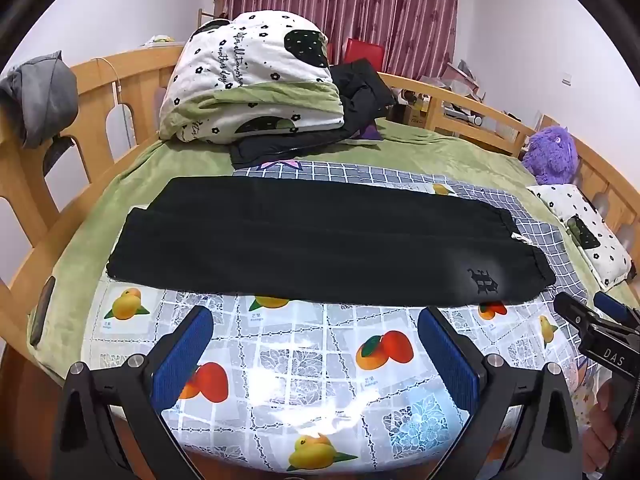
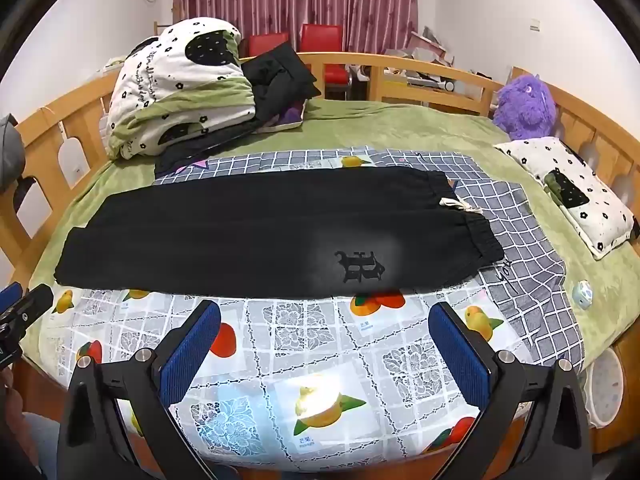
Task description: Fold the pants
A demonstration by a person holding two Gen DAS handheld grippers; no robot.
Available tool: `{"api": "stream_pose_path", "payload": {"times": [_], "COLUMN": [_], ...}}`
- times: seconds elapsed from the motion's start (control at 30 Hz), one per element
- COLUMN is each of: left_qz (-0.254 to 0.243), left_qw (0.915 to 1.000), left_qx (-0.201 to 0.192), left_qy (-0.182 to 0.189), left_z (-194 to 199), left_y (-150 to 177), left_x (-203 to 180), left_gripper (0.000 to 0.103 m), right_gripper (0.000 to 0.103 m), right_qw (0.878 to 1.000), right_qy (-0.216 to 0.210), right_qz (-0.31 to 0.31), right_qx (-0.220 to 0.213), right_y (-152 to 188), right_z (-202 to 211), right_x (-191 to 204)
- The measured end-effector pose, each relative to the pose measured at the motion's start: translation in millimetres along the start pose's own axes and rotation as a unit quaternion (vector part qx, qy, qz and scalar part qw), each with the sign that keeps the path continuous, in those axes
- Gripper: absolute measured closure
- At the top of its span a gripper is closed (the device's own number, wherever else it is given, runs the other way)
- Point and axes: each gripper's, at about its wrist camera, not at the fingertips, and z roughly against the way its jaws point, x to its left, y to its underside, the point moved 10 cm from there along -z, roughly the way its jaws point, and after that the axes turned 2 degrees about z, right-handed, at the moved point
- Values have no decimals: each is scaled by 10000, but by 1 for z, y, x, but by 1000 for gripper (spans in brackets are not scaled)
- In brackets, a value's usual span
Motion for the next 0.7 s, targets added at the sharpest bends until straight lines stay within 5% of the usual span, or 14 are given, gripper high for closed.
{"api": "stream_pose_path", "payload": {"times": [0.7], "left_qz": [5], "left_qw": [10000], "left_qx": [-15], "left_qy": [3], "left_z": [1], "left_y": [0], "left_x": [-1], "left_gripper": [0], "right_gripper": [1], "right_qw": [10000], "right_qy": [-1], "right_qz": [-10], "right_qx": [0], "right_y": [0], "right_z": [0], "right_x": [0]}}
